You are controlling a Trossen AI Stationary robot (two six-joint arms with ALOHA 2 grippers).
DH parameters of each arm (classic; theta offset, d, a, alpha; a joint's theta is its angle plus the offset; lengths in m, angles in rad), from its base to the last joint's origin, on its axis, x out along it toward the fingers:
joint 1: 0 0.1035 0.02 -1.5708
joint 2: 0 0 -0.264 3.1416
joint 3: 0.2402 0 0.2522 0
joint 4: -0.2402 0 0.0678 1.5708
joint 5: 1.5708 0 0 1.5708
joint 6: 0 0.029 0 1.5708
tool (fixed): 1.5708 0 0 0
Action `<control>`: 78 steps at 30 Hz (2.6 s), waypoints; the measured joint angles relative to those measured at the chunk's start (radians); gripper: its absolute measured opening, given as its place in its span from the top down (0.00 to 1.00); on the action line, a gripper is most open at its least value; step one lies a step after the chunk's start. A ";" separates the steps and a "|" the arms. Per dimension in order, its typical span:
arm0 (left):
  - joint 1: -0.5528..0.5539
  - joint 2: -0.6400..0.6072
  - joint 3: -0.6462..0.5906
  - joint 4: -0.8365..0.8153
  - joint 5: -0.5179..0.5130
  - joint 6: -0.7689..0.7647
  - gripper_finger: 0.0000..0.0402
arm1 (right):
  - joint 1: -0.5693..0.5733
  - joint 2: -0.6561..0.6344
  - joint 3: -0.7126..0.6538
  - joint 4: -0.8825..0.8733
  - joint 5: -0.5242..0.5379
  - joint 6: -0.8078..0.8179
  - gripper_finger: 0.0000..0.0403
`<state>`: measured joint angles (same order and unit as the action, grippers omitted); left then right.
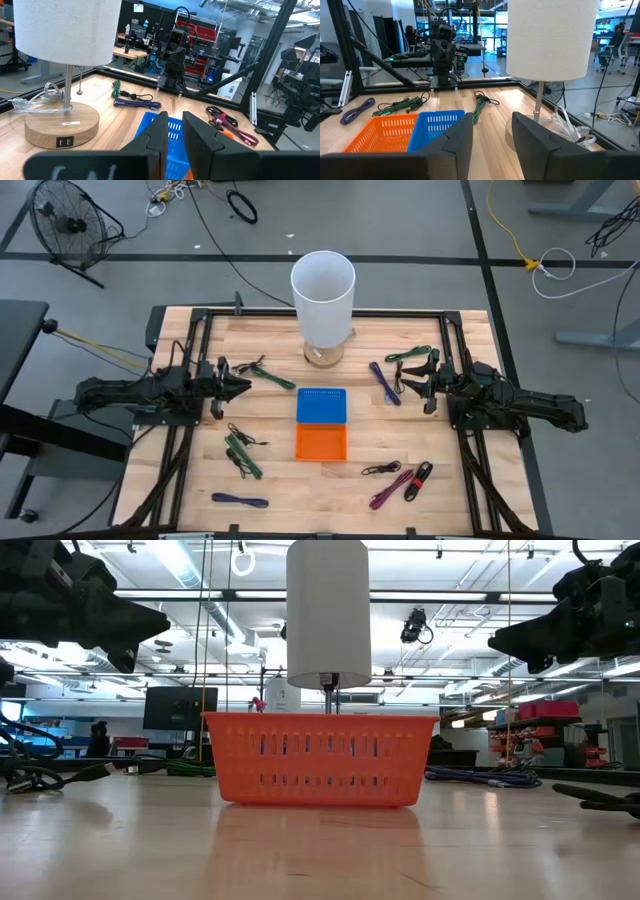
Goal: Pick & Place USB Port
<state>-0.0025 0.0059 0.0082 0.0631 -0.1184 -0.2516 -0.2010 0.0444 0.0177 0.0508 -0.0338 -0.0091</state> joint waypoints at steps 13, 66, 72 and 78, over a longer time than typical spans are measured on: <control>0.000 0.000 0.000 0.000 0.000 0.000 0.85 | 0.000 0.000 0.000 0.000 0.000 0.000 0.66; 0.000 0.000 0.000 0.032 -0.097 -0.234 0.85 | -0.111 0.863 0.189 -0.085 0.130 0.241 0.41; 0.000 0.000 0.000 0.032 -0.117 -0.234 0.85 | -0.111 0.919 0.189 -0.037 0.130 0.241 0.32; 0.000 0.000 0.000 0.032 -0.117 -0.234 0.85 | -0.111 1.001 0.189 0.040 0.130 0.263 0.30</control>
<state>-0.0021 0.0063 0.0082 0.0952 -0.2359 -0.4854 -0.3122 1.0457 0.2066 0.0908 0.0963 0.2543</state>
